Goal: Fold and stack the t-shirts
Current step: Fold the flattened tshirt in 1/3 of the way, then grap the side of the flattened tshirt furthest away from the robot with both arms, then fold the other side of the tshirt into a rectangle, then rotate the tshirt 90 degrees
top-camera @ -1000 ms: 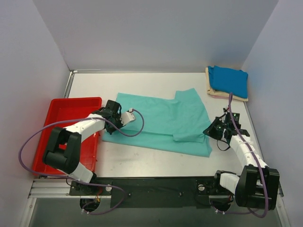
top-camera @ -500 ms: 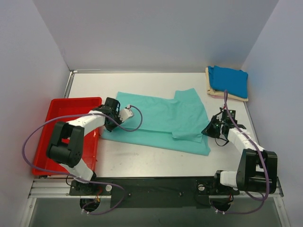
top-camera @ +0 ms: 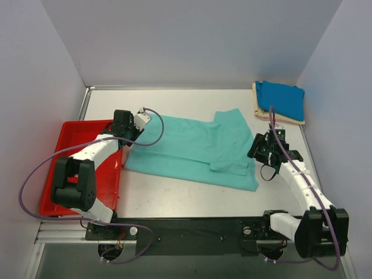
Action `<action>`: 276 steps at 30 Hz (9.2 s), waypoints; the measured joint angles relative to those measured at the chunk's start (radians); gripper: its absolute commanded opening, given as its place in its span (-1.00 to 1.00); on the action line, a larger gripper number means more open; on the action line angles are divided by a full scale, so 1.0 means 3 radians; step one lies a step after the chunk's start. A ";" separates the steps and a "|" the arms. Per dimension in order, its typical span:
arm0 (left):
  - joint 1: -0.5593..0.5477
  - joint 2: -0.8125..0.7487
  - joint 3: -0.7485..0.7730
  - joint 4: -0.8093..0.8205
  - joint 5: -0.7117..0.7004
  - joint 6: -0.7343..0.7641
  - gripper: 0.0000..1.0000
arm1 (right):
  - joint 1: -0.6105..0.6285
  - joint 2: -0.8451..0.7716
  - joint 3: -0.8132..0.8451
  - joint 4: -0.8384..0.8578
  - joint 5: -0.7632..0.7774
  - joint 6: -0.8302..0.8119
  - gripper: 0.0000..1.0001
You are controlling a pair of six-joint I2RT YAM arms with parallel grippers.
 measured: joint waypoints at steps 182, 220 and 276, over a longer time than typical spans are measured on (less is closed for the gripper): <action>-0.0332 -0.0088 -0.0135 -0.2146 0.1354 0.1104 -0.21 | 0.0515 0.2459 0.2183 -0.1161 0.0055 -0.0593 -1.00; -0.0112 -0.0596 -0.0305 -0.2007 0.1589 0.0720 -0.77 | 0.0383 0.4948 0.6209 -0.1925 -0.0425 -0.0313 -1.00; -0.1551 -0.1376 -0.1158 -0.1205 0.1972 0.0818 0.34 | 0.0290 0.3389 0.3326 0.0540 -0.1401 0.1191 1.00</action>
